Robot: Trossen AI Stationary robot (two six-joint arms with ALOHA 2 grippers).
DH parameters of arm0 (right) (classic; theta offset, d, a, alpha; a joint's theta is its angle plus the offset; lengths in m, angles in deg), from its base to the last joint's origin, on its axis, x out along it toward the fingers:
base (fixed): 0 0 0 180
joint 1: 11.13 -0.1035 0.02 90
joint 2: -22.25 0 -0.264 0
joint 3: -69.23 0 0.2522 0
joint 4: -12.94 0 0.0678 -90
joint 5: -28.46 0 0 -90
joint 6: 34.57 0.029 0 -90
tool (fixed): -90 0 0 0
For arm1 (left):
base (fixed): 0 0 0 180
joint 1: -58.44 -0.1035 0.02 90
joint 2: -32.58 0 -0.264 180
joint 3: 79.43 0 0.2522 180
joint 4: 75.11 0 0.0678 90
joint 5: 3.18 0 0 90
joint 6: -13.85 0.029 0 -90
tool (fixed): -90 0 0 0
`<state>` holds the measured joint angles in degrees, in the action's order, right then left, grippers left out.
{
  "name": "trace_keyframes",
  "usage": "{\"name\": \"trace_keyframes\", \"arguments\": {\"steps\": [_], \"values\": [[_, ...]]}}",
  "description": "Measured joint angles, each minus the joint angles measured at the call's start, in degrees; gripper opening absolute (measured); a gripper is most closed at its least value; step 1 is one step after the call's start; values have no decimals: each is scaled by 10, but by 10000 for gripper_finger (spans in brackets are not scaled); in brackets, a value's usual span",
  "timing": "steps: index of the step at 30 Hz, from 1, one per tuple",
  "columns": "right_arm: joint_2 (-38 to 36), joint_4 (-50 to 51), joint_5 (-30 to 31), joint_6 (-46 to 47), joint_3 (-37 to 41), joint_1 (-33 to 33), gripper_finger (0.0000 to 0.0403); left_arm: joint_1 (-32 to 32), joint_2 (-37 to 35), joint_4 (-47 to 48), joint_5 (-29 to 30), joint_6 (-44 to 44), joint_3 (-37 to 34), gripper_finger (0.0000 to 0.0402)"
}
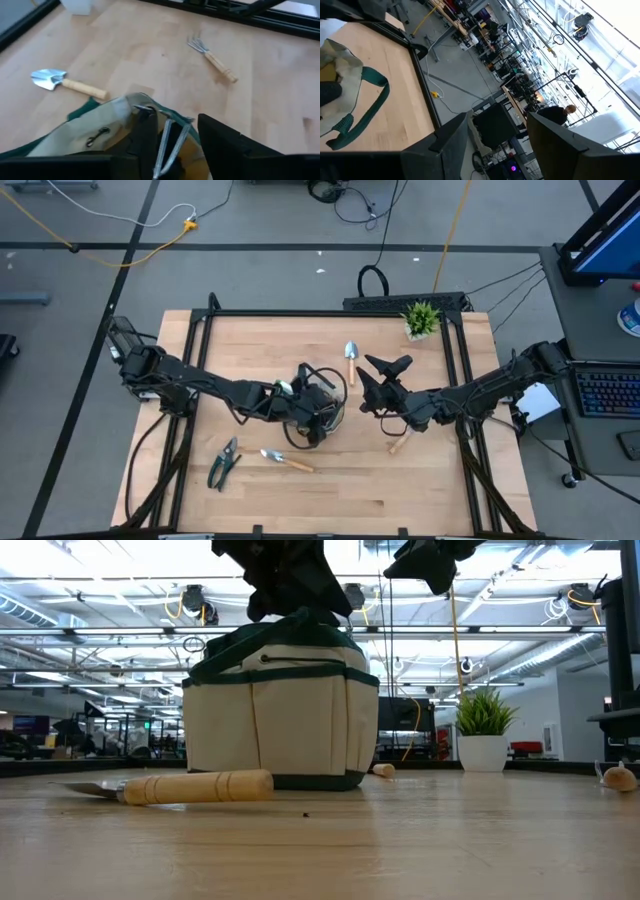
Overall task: Pick & Place Garden tools in Gardening bag
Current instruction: Put the brown hand rake into the gardening bag
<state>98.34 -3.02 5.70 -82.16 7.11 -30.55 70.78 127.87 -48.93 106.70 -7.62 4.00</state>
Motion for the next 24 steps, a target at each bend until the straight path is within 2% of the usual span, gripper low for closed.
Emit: {"name": "trace_keyframes", "arguments": {"steps": [5,12,16,24], "values": [[0,0,0,0,0,0,196,-9,0,-6,-39,-16,0,124],[0,0,0,0,0,0,196,-12,12,-20,-50,-39,1,122],[0,0,0,0,0,0,196,-15,28,-40,-80,-66,1,122],[0,0,0,-1,0,0,196,-18,30,-45,-60,-114,1,122]]}}
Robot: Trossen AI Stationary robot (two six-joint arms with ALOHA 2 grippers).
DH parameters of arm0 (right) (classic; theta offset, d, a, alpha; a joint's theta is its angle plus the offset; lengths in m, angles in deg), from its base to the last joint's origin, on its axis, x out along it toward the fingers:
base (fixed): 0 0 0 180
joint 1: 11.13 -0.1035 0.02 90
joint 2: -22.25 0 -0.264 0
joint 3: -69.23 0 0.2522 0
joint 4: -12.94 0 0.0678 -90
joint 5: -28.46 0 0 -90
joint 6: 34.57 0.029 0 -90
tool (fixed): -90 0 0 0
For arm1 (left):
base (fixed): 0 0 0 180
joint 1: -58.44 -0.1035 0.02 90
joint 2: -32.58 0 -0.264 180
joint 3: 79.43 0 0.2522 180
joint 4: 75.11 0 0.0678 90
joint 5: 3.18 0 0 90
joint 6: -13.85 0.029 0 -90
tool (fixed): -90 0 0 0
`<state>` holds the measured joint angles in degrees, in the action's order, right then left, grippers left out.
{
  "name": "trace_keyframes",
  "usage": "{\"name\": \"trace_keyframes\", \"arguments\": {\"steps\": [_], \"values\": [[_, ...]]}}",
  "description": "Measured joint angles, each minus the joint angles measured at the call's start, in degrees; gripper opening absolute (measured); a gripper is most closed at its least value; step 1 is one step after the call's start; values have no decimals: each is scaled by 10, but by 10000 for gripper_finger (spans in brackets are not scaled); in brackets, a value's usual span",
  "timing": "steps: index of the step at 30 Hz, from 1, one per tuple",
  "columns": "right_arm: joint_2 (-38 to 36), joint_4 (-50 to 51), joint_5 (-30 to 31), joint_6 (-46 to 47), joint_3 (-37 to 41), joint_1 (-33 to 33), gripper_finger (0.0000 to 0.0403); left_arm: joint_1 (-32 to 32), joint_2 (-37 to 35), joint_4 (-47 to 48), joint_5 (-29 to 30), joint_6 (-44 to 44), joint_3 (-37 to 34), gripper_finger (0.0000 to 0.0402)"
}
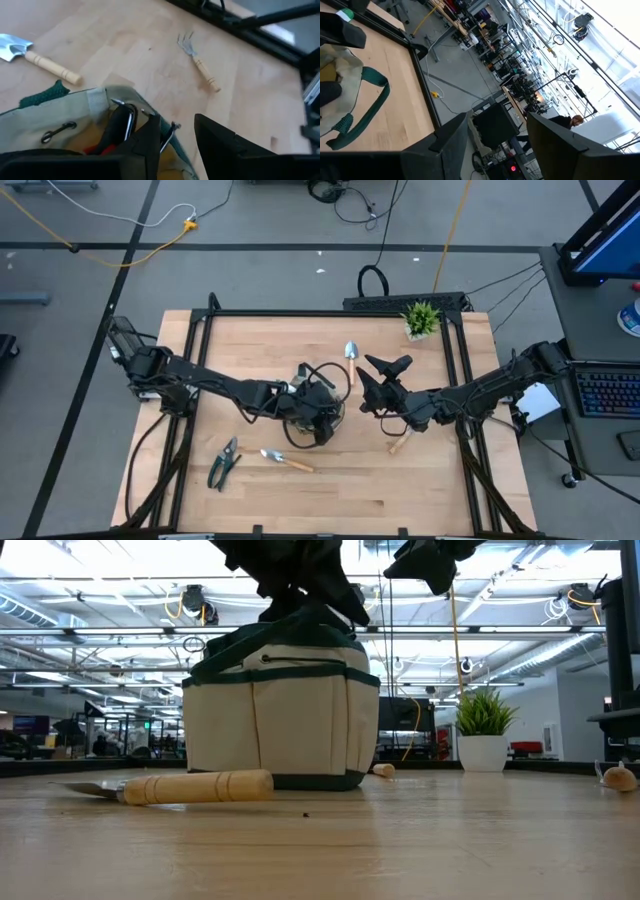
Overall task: Pick & Place Garden tools in Gardening bag
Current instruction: Put the brown hand rake into the gardening bag
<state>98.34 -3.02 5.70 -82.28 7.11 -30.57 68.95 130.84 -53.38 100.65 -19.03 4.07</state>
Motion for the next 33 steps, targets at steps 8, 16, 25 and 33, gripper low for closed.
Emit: {"name": "trace_keyframes", "arguments": {"steps": [8,16,25,33], "values": [[0,0,0,-1,0,0,196,-5,-1,-21,17,-60,0,122],[0,0,0,-1,0,0,196,-5,-1,-2,19,-87,0,109],[0,0,0,-1,0,0,196,-5,-1,-3,26,-86,0,12],[0,0,0,-1,0,0,196,-5,-2,-10,28,-92,0,9]]}}
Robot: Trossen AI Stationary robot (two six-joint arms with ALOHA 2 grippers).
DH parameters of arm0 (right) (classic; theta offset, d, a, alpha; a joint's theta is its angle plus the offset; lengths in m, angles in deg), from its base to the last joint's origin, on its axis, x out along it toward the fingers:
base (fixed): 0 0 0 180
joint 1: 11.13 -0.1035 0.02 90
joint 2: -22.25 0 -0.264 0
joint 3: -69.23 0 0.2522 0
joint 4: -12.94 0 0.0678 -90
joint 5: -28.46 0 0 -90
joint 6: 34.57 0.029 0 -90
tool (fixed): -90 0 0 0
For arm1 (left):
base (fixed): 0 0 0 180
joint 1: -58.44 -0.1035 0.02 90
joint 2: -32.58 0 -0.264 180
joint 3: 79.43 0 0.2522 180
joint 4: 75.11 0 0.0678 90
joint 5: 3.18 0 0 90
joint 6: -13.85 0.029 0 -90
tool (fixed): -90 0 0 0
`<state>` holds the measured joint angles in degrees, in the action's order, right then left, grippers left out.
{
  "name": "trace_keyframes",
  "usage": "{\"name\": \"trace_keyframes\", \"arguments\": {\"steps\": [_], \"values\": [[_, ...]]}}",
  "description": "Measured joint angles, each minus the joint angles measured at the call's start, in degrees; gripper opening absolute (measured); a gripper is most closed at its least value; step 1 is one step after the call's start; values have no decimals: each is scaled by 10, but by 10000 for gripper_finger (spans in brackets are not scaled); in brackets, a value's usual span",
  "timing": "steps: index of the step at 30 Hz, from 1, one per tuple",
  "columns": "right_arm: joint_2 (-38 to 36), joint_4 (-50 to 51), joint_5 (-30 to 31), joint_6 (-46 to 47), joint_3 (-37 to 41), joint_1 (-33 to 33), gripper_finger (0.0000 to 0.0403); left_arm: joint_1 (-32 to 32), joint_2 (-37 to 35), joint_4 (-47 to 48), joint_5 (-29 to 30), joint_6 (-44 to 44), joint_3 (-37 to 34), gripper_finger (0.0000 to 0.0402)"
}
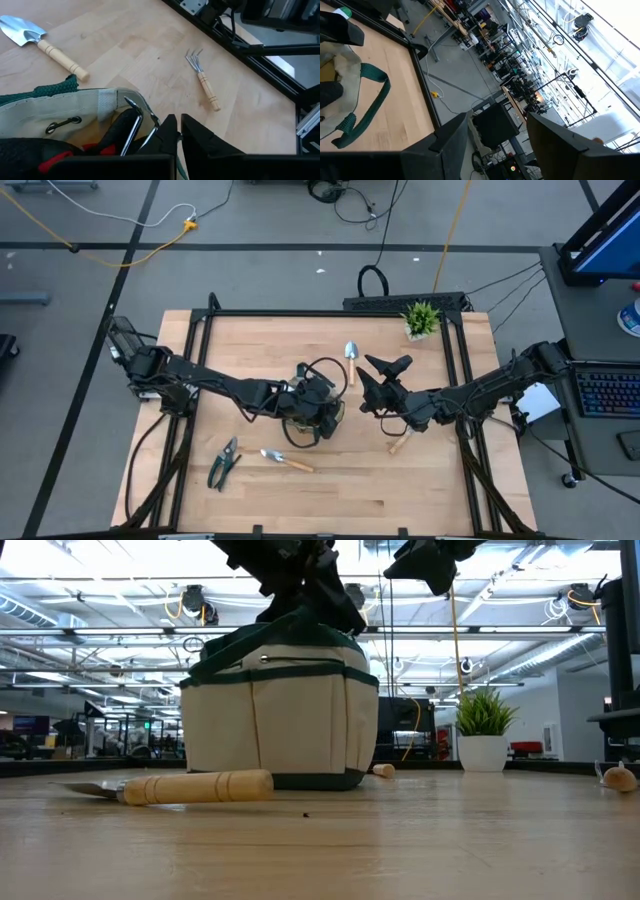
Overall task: Pick & Place Garden tools in Gardening bag
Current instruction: Put the brown hand rake into the gardening bag
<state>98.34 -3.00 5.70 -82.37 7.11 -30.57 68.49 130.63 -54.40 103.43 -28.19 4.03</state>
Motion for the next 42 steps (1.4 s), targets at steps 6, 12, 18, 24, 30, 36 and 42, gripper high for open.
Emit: {"name": "trace_keyframes", "arguments": {"steps": [6,12,18,24,30,36,42], "values": [[0,0,0,0,0,0,196,2,-10,-6,0,-8,-1,8],[0,0,0,0,0,0,196,10,-29,-7,26,-20,-1,13],[0,2,0,0,0,0,196,33,-45,-8,81,-29,-1,9],[0,19,0,1,0,0,196,52,-46,-34,118,-42,-1,7],[0,21,1,0,0,0,196,67,-46,-76,141,-30,-1,7],[0,22,2,0,0,0,196,86,-46,-75,183,-53,0,7],[0,22,2,-21,0,0,196,109,-46,-76,233,-98,0,7]]}}
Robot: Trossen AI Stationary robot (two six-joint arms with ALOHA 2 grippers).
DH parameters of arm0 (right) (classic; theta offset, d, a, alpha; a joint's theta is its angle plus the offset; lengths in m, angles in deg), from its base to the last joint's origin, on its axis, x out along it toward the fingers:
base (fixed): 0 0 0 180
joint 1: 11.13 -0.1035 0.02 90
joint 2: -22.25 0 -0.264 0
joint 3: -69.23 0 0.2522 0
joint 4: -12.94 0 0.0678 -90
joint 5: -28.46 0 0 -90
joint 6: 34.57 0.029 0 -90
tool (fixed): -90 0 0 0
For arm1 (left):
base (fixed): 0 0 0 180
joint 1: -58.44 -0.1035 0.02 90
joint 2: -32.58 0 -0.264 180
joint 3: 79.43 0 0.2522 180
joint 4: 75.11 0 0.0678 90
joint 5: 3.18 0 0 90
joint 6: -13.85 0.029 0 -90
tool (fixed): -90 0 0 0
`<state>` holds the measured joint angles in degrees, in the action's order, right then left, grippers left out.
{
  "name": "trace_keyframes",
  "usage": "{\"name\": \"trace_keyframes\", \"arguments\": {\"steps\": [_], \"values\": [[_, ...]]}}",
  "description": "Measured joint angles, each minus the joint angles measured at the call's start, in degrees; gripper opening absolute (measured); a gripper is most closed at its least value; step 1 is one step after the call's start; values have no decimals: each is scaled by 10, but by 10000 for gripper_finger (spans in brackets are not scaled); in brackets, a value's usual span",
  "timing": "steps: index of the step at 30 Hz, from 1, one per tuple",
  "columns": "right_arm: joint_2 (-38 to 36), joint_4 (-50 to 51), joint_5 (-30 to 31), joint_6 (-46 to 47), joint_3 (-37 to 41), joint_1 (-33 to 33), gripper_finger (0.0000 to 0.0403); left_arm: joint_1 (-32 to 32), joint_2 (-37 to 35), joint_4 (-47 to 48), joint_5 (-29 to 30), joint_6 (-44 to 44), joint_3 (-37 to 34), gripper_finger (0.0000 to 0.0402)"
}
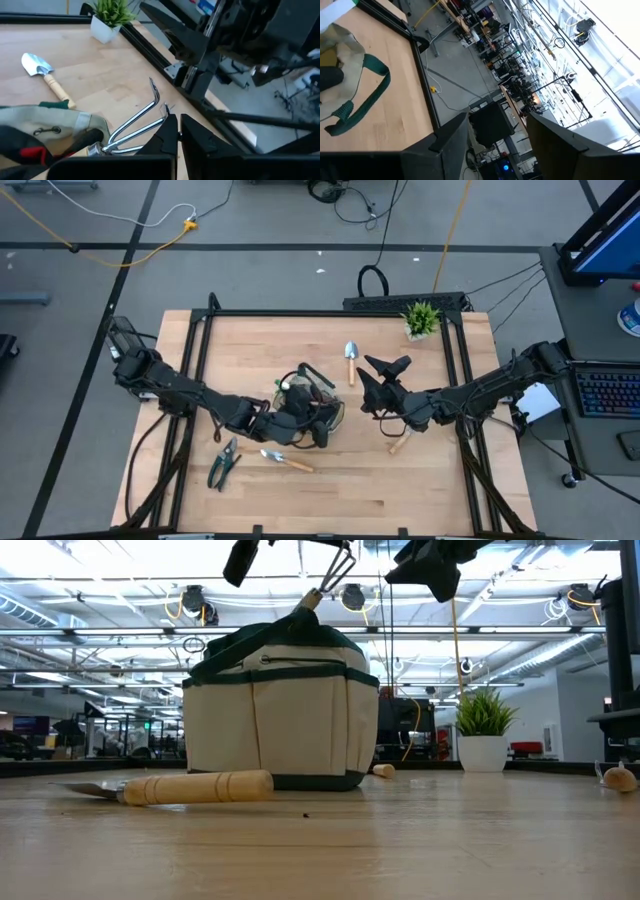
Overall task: Pick & Place Garden tools in Gardening bag
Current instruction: Put the brown hand rake into the gardening bag
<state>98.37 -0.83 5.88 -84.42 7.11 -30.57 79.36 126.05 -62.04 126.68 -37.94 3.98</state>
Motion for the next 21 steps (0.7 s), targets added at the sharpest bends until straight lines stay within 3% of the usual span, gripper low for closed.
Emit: {"name": "trace_keyframes", "arguments": {"steps": [12,21], "values": [[0,0,0,-8,0,0,196,32,0,-41,73,-48,0,7],[0,0,0,-8,0,0,196,76,0,-25,190,-123,-28,7]]}}
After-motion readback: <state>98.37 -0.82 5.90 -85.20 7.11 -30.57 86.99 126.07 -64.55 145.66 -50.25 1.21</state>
